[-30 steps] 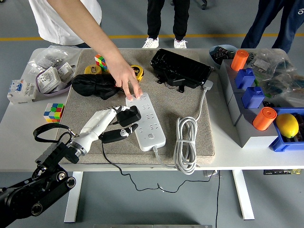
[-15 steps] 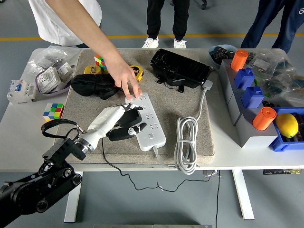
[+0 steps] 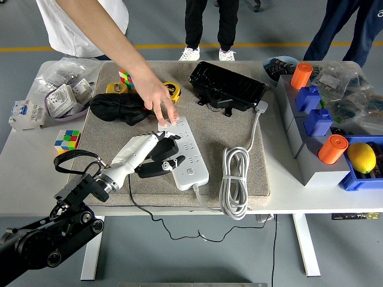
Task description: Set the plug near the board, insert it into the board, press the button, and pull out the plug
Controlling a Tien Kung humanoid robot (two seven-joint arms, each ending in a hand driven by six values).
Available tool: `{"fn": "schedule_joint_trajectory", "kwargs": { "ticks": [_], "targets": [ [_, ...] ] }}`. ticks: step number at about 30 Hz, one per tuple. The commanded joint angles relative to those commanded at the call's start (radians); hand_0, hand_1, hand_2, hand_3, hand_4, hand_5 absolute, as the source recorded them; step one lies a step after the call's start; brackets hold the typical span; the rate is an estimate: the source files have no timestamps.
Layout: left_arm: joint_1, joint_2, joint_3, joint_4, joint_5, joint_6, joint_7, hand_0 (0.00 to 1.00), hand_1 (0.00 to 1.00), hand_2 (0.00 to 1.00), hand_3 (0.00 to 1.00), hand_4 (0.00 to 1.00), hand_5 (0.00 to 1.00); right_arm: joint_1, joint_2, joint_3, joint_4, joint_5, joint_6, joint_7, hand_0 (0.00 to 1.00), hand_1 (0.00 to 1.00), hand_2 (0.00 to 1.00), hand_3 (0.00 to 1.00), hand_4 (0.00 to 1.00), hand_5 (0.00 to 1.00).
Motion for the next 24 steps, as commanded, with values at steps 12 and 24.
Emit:
{"fn": "schedule_joint_trajectory", "kwargs": {
  "ticks": [12,24],
  "targets": [
    [-0.030,-0.027,0.016,0.030,-0.008,-0.004,0.003,0.760,0.777,0.769,0.761,0.776,0.786,0.004,-0.003,-0.010,-0.001,0.003,0.001,0.001,0.621,0.619,0.582,0.538,0.626,0.127],
    [-0.034,-0.030,0.010,0.029,-0.009,-0.005,0.001,0.759,0.777,0.769,0.760,0.780,0.792,0.000,-0.005,-0.010,-0.001,0.003,0.001,0.002,0.621,0.618,0.581,0.540,0.624,0.125]
  ]
}}
